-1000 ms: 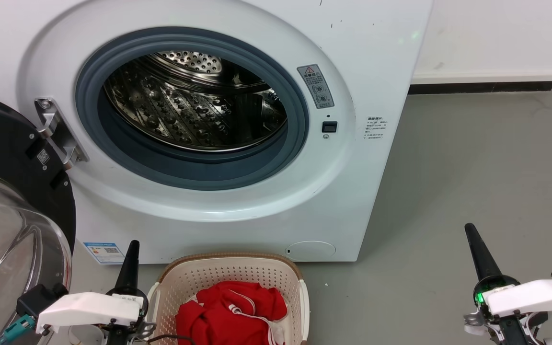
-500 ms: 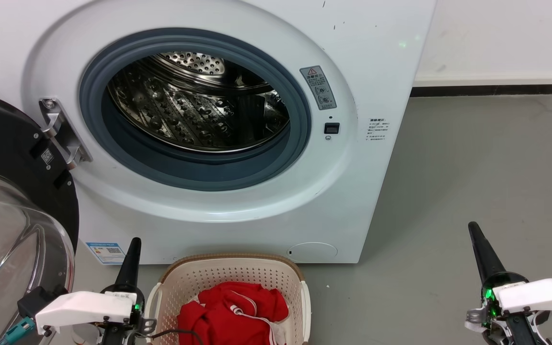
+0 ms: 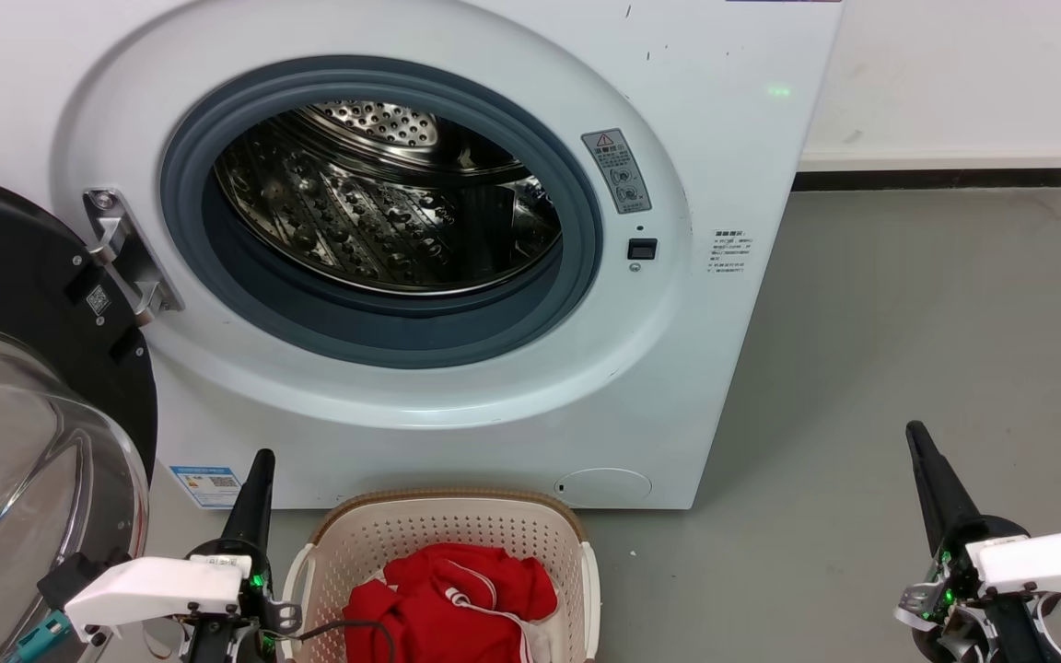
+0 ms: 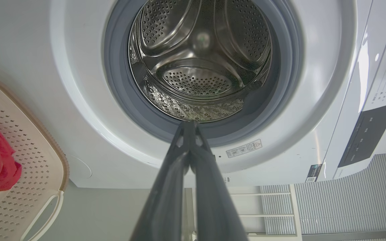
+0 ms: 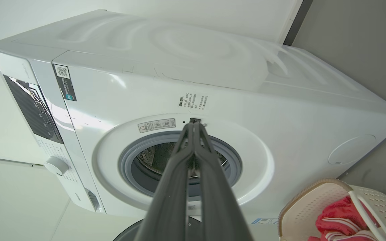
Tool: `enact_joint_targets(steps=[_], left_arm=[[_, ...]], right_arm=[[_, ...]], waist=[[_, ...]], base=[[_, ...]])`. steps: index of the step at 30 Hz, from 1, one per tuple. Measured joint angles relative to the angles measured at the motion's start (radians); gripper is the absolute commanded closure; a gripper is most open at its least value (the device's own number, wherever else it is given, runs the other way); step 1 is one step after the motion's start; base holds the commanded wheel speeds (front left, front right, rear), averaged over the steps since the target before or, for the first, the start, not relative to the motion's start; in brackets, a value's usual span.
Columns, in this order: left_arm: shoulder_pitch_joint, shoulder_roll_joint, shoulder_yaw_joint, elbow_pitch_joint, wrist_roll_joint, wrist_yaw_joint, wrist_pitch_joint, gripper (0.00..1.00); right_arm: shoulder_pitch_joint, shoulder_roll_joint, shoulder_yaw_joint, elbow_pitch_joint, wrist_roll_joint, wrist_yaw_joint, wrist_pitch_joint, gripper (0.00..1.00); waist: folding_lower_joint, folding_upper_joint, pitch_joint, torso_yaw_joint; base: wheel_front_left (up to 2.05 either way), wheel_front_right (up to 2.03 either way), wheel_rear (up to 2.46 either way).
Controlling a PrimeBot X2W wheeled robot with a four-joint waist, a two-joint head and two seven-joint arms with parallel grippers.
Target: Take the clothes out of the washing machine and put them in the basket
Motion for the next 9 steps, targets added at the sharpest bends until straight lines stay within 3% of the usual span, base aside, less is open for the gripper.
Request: enact_joint_targets(steps=[9], left_arm=[[-0.006,-0.002,0.003,0.006,-0.07,-0.005,0.013,1.0]], right_arm=[[-0.006,0.001,-0.008,0.012,0.07,0.0,0.009,1.0]], waist=[[0.0,0.0,-0.003,0.004]], base=[[0.0,0.0,0.0]])
